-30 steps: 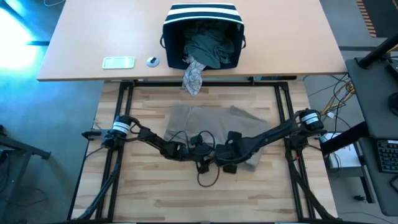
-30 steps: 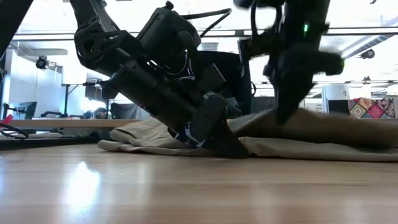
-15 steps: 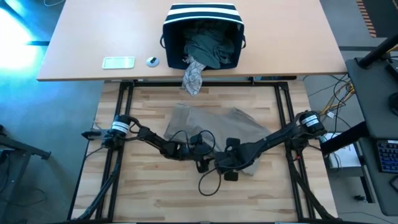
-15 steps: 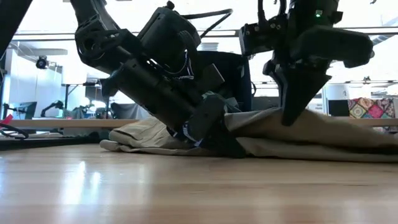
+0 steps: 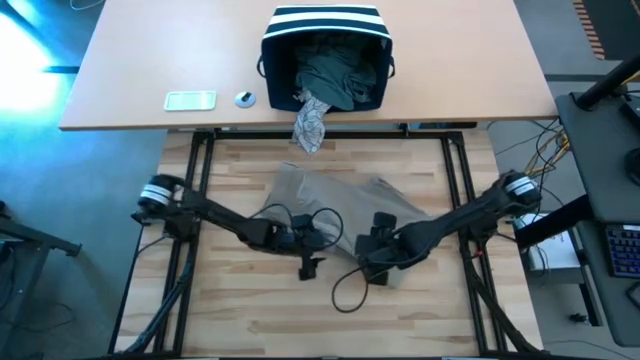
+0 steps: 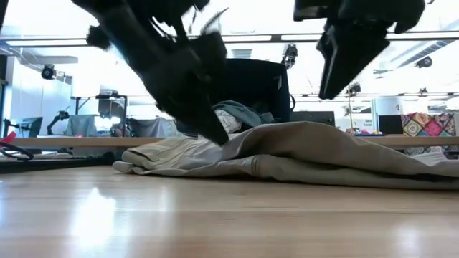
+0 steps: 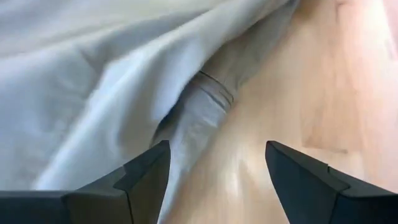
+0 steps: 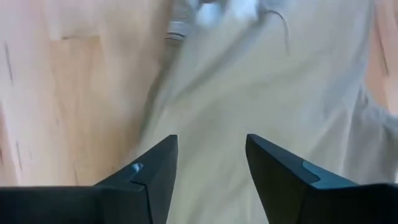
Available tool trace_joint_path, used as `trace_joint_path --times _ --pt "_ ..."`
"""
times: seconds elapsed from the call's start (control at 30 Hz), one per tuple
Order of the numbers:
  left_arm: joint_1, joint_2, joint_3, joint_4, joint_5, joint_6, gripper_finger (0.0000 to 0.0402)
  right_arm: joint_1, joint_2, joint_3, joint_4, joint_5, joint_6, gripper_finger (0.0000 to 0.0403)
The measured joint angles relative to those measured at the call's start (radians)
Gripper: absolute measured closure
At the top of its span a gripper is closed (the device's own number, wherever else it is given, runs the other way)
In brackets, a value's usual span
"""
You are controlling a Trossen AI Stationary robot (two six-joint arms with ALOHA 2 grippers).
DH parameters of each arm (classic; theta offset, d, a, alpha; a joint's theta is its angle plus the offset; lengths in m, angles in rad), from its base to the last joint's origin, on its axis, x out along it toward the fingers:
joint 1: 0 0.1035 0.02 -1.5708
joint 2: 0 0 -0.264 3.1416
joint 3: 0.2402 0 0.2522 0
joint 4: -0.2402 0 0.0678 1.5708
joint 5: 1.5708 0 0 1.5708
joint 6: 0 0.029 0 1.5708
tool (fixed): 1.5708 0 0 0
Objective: Fold Laundry from Bin
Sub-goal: Fold the brown shorts from the blue laundry basket
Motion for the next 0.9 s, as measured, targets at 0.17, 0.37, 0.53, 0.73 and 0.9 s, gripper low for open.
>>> trace_joint_path --times 0.17,0.37,0.53,0.73,0.9 --pt "-0.018 -0.081 -0.026 -0.025 -0.131 0.044 0.0154 0.020 -0.027 -0.178 -0.007 -0.030 0.107 0.0213" --pt "0.006 -0.040 -0.080 0.061 -0.182 0.087 0.0154 0.014 -0.033 -0.368 0.064 -0.095 0.193 0.0213" --pt "0.003 0.060 -0.088 0.194 -0.262 0.129 0.0154 0.006 -0.040 -0.434 0.144 -0.137 0.203 0.0213" --pt "0.001 0.191 -0.076 0.334 -0.465 0.137 0.0155 0.006 -0.045 -0.441 0.156 -0.142 0.209 0.0213" --pt "0.007 0.245 -0.037 0.312 -0.571 0.114 0.0192 0.005 -0.049 -0.444 0.165 -0.154 0.205 0.0213"
